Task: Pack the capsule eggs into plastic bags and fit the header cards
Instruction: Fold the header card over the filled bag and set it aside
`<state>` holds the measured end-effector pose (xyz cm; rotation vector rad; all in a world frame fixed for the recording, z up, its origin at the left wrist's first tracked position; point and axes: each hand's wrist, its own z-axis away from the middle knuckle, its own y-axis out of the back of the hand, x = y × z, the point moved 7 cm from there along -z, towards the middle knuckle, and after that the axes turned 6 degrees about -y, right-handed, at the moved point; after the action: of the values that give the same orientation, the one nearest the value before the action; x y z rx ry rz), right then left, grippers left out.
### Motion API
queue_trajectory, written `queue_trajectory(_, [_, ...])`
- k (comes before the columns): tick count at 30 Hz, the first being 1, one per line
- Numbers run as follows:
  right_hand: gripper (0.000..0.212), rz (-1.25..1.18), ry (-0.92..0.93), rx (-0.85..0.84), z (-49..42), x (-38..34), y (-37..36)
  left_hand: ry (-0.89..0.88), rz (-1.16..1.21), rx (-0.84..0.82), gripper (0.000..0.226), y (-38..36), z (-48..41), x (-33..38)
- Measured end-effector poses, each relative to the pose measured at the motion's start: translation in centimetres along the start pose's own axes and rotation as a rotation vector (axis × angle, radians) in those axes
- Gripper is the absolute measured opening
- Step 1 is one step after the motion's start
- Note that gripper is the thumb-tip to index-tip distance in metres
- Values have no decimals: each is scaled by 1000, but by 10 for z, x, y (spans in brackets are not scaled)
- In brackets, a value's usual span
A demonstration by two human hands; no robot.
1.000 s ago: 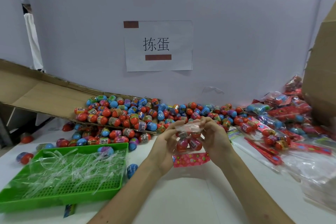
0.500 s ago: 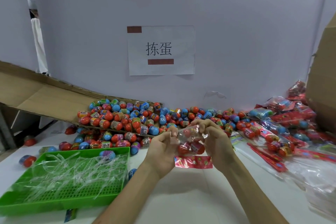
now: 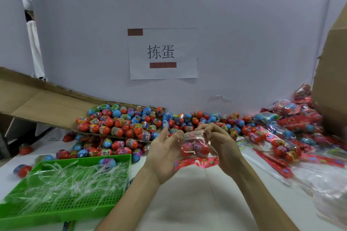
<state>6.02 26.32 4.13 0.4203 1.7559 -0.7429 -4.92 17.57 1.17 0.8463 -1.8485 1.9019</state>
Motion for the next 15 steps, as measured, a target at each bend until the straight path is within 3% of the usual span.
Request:
queue_trajectory(2, [38,-40,-17,-9,-1,1,-1,6,-41,-13,46,-2,0,0])
queue_trajectory(5, [37,-109,-31,-37,0,2,-3,19,-148,-26,16,-1,2,-2])
queue_trajectory(9, [28,-222,-39,-79,4,-1,-8,26,-163,-7,27,1,3,-5])
queue_trajectory(13, [31,-352,-30,-108,6,-2,-12,-9,-173,50,55,4,3,-4])
queue_trajectory(15, [32,-413,-22,-81,3,1,-10,-24,-157,57,53,9,-1,-4])
